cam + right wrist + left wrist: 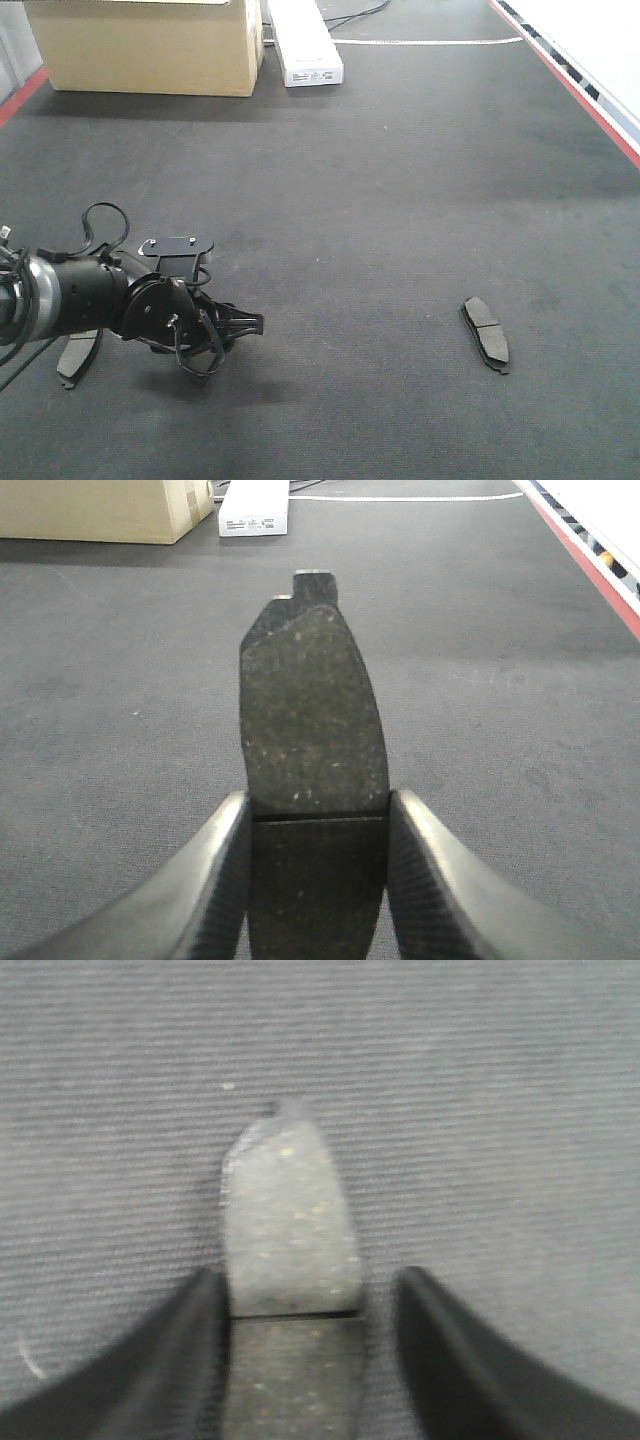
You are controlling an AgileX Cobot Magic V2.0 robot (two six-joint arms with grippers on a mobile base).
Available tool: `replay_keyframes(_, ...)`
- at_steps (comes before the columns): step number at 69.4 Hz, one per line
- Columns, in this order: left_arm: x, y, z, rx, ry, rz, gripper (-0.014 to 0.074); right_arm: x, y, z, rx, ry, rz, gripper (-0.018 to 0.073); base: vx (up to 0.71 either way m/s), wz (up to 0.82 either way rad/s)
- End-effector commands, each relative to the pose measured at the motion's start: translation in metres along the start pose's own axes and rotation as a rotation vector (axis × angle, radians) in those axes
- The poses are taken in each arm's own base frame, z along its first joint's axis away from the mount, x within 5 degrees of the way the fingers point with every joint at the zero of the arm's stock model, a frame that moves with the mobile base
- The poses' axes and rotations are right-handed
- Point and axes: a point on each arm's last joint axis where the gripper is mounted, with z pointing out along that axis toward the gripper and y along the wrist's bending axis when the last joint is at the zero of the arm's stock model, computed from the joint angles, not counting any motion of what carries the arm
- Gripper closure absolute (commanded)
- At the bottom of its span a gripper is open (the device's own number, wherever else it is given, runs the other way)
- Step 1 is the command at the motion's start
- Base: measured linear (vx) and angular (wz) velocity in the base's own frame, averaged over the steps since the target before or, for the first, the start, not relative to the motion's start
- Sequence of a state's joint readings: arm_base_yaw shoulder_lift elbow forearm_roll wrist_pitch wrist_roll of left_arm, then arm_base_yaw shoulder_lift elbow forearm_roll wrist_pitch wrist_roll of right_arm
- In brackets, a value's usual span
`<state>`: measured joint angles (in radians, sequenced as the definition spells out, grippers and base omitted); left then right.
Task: Move and align brake pads A on conveyor
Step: 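Open the left gripper to release the pad onto the belt, then withdraw the left gripper upward from the placed pad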
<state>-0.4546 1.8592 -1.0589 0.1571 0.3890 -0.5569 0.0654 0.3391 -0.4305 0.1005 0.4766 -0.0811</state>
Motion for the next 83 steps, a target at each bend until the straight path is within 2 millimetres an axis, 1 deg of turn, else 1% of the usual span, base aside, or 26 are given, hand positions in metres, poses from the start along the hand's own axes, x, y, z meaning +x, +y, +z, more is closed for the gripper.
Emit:
replay_keyframes(1, -0.016, -0.008, -0.024, 0.052, -0.1, -0.013, 0.0088, -0.018, -0.001, -0.003, 0.013, -0.116, -0.004, 0.0564, 0.0, 0.0)
replay_keyframes(8, -0.023, -0.009, -0.044, 0.073, -0.158, -0.001, 0.0072, -0.018, -0.001, -0.003, 0.013, -0.116, -0.004, 0.0564, 0.0, 0.0)
replay_keyframes(13, -0.028, -0.009, -0.066, 0.087, -0.221, 0.02, 0.0074, -0.018, -0.001, -0.003, 0.013, -0.116, -0.004, 0.0564, 0.0, 0.0)
replay_keyframes(17, -0.032, -0.008, -0.089, 0.098, -0.282, 0.04, 0.0074, -0.018, -0.001, -0.003, 0.013, -0.116, -0.004, 0.0564, 0.0, 0.0)
replay_keyframes(18, -0.033, -0.008, -0.092, 0.099, -0.288, 0.041, 0.0074, -0.018, -0.001, -0.003, 0.013, -0.116, -0.004, 0.0564, 0.0, 0.0)
replay_keyframes(19, -0.034, -0.008, -0.1, 0.103, -0.308, 0.043, 0.0074, -0.018, -0.001, -0.003, 0.013, -0.116, -0.004, 0.0564, 0.0, 0.0)
replay_keyframes(22, -0.035, -0.006, -0.116, 0.106, -0.344, 0.054, 0.0074, -0.018, -0.001, -0.003, 0.013, -0.116, -0.004, 0.0564, 0.0, 0.0)
replay_keyframes(34, -0.03, 0.003, -0.173, 0.106, -0.438, 0.065, 0.0074, -0.018, -0.001, -0.003, 0.013, -0.116, -0.004, 0.0564, 0.0, 0.0)
replay_keyframes(45, -0.017, 0.016, -0.22, 0.074, -0.504, 0.076, 0.0074, -0.018, -0.001, -0.003, 0.013, -0.116, -0.004, 0.0564, 0.0, 0.0)
replay_keyframes(54, 0.002, 0.029, -0.251, 0.075, -0.603, 0.103, 0.0074, -0.018, -0.001, -0.003, 0.013, -0.116, -0.004, 0.0564, 0.0, 0.0)
replay_keyframes(62, 0.026, 0.041, -0.269, 0.084, -0.691, 0.129, 0.0074, -0.018, -0.001, -0.003, 0.013, -0.116, -0.004, 0.0564, 0.0, 0.0)
replay_keyframes(73, 0.07, 0.062, -0.284, 0.097, -0.804, 0.164, 0.0074, -0.018, -0.001, -0.003, 0.013, -0.116, -0.004, 0.0564, 0.0, 0.0)
replay_keyframes(83, 0.109, 0.081, -0.29, 0.066, -0.907, 0.217, 0.0074, -0.018, -0.001, -0.003, 0.013, -0.116, -0.004, 0.0564, 0.0, 0.0)
